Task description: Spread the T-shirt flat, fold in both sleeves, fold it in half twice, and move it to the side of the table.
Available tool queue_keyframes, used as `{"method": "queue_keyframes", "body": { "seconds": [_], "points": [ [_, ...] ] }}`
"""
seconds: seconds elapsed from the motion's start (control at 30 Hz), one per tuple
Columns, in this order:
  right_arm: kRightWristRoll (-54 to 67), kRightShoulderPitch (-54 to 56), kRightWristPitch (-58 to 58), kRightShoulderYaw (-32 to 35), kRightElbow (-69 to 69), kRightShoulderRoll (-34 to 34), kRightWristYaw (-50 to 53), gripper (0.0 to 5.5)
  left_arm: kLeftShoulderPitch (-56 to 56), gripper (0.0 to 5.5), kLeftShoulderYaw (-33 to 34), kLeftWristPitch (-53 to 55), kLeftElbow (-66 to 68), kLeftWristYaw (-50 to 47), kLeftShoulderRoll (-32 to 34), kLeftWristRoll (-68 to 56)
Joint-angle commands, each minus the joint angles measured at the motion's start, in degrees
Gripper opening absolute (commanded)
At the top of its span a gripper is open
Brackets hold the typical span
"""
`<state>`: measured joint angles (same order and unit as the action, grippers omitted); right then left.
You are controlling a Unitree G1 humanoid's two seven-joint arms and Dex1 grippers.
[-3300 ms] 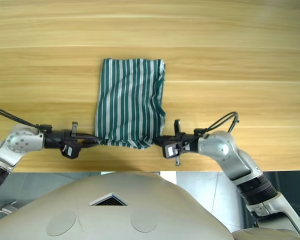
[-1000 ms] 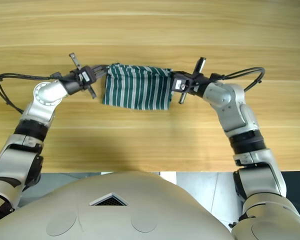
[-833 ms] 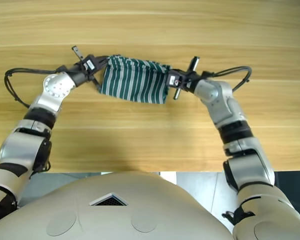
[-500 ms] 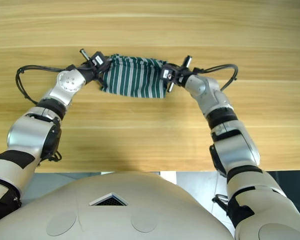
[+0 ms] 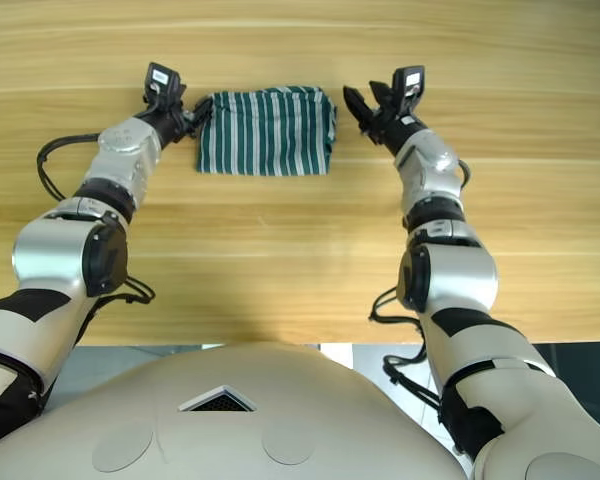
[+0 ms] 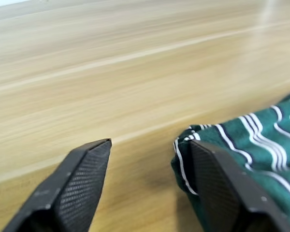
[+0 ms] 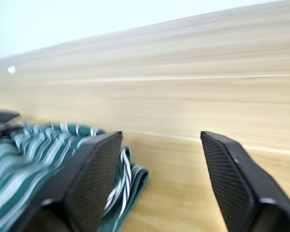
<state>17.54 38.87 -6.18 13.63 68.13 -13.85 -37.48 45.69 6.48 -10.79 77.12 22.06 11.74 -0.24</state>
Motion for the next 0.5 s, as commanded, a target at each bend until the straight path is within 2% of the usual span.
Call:
{"method": "queue_keyframes", "body": {
  "seconds": [0.03, 0.13, 0.27, 0.3, 0.4, 0.5],
  "points": [
    [4.01, 2.8, 2.17, 5.71, 3.72, 0.67, 2.32, 3.73, 3.68, 3.28, 11.29, 9.09, 0.89, 0.73, -0.79, -10.05],
    [4.59, 2.61, 0.3, 7.38, 3.55, 0.84, 0.31, 4.31, 5.04, 3.28, 19.26, 11.67, 0.57, 1.66, -0.25, -17.02],
    [2.21, 1.14, -7.35, 5.56, 0.17, 2.09, -4.4, 4.98, 5.17, 3.28, 21.75, 6.79, -0.4, 5.55, 0.91, -18.37],
    [0.5, 0.37, -11.56, 3.99, -1.75, 2.79, -4.59, 5.07, 4.86, 3.09, 21.89, 4.19, -1.03, 9.12, 1.09, -18.55],
    [-6.25, -1.74, -23.38, -1.58, -7.12, 4.65, -1.87, 4.75, 2.62, 2.62, 20.66, -4.9, -3.4, 21.63, 0.8, -18.11],
    [-17.99, -2.95, -32.1, -9.11, -10.63, 5.16, 7.42, 4.27, -3.36, 2.19, 14.09, -20.9, -6.68, 32.74, -0.42, -12.66]
  ]
}}
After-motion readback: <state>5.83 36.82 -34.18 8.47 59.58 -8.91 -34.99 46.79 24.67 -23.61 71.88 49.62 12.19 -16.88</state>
